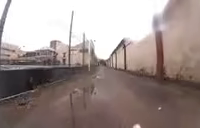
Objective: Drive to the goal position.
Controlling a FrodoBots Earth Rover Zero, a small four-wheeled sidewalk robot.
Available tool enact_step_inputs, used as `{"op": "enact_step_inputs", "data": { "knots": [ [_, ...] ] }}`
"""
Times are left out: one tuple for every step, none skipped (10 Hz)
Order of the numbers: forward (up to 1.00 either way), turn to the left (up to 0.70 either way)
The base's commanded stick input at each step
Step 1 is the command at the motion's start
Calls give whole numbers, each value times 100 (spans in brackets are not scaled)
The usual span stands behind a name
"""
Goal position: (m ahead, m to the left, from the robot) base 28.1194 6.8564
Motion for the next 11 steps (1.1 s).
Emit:
{"op": "enact_step_inputs", "data": {
  "knots": [
    [70,8],
    [70,8],
    [70,8],
    [70,8],
    [70,8],
    [70,8],
    [70,8],
    [70,8],
    [70,8],
    [70,8],
    [70,8]
  ]
}}
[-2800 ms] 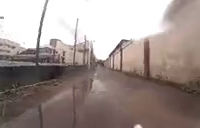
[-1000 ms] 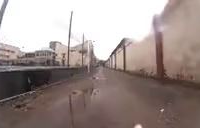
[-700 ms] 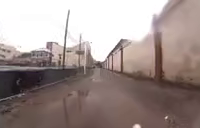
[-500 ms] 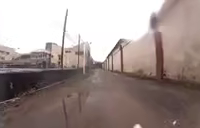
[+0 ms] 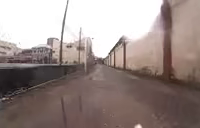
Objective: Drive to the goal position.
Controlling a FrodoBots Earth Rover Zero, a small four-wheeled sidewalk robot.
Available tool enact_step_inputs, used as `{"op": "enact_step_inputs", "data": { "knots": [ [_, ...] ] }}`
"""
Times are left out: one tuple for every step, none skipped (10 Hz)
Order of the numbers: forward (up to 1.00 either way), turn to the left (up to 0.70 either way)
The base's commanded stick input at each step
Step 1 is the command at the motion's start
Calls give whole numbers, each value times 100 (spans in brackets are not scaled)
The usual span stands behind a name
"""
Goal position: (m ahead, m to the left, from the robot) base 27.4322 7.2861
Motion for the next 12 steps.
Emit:
{"op": "enact_step_inputs", "data": {
  "knots": [
    [70,8],
    [70,8],
    [70,8],
    [70,8],
    [70,8],
    [70,8],
    [70,8],
    [70,4],
    [70,-16],
    [70,-25],
    [70,-27],
    [70,-27]
  ]
}}
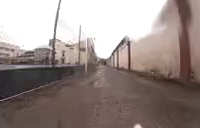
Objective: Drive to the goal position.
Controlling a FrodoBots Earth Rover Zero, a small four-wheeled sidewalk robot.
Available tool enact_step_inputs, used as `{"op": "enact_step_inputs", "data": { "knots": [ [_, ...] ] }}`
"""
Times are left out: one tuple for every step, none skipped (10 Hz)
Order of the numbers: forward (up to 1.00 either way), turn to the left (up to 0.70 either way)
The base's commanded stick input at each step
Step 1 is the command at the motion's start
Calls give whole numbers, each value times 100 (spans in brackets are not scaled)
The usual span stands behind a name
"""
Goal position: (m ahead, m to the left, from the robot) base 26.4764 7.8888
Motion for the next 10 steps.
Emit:
{"op": "enact_step_inputs", "data": {
  "knots": [
    [70,-27],
    [70,-21],
    [70,-10],
    [70,5],
    [70,8],
    [70,8],
    [70,8],
    [70,8],
    [70,8],
    [70,8]
  ]
}}
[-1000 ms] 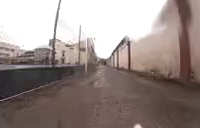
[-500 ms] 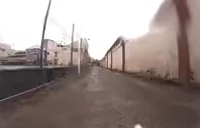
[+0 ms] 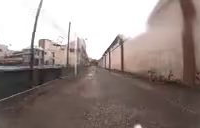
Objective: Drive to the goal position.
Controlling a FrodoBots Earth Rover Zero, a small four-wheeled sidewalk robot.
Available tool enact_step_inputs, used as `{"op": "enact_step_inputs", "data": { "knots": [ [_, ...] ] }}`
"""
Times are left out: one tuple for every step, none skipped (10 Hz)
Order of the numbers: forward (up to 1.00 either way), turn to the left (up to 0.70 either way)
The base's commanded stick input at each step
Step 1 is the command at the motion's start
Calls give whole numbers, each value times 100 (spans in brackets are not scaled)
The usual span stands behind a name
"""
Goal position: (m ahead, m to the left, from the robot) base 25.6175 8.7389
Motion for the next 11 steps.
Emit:
{"op": "enact_step_inputs", "data": {
  "knots": [
    [70,8],
    [70,8],
    [70,8],
    [70,-3],
    [70,-27],
    [70,-27],
    [70,-8],
    [70,8],
    [70,8],
    [70,8],
    [70,8]
  ]
}}
